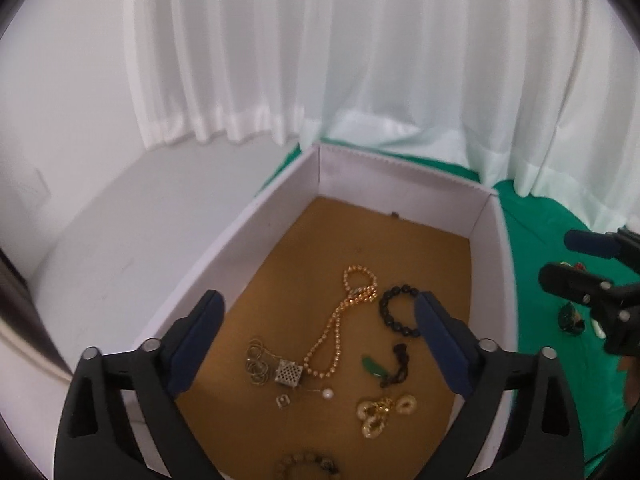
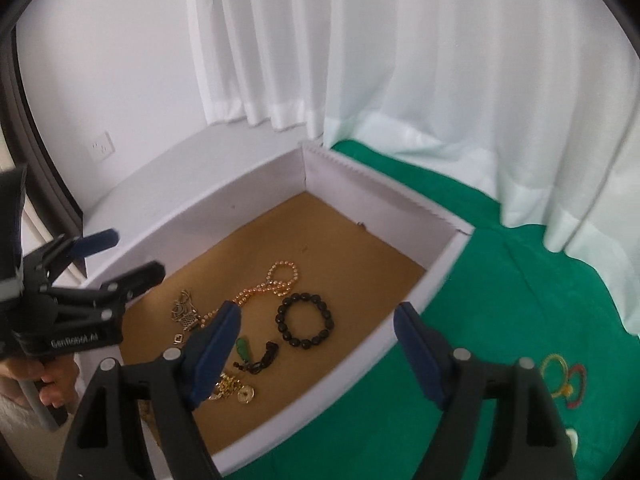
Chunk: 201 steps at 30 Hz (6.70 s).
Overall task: Organize jewelry
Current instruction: 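Carry both held pieces into the white box and open both tools, then grasp the black leather-strap watch with the left tool, then hold the watch in the left tool while the right tool grasps the white jade bangle, then carry the watch and white bangle into the white box and open both tools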
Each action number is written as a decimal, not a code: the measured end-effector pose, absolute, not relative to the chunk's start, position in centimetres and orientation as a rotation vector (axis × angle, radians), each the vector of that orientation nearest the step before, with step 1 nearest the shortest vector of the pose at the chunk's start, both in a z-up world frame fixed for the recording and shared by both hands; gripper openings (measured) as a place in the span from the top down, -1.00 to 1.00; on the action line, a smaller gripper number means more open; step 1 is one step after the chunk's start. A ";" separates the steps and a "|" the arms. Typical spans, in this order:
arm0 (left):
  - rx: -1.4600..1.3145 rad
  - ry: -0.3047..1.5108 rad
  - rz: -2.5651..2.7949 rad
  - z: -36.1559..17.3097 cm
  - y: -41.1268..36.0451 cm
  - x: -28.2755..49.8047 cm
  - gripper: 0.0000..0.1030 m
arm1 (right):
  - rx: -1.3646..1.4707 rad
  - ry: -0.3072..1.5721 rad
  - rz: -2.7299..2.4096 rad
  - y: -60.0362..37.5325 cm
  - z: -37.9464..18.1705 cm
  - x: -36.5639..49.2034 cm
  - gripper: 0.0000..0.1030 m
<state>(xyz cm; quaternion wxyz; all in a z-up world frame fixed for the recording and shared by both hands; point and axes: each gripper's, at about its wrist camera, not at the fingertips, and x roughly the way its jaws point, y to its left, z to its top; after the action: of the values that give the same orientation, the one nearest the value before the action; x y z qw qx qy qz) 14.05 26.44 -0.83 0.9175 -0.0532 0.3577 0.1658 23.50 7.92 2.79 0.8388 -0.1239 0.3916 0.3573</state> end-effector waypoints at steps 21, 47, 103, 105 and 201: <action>-0.028 0.809 -0.088 -5.4 1.4 7.7 -0.98 | -0.074 0.811 0.350 -20.6 -2.2 12.0 -0.64; 0.004 0.980 -0.093 -10.8 -0.8 9.8 -0.99 | -0.077 0.985 0.257 -24.9 -7.8 9.8 -0.64; -0.061 1.131 -0.157 -12.8 -2.9 21.9 0.83 | -0.064 1.133 0.382 -27.5 -10.4 15.6 -0.64; -0.071 1.122 -0.148 -12.4 -2.1 20.6 0.83 | -0.082 1.130 0.375 -27.0 -10.2 15.9 -0.64; -0.149 0.913 0.479 -3.8 28.0 6.0 -0.65 | -0.566 0.890 1.032 9.9 1.4 8.8 -0.08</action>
<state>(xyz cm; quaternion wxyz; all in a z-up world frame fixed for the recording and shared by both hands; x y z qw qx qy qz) 6.02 27.99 -3.75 0.8675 -0.0710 0.4360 0.2288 8.78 9.91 1.44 0.7399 -0.2581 0.4058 0.4703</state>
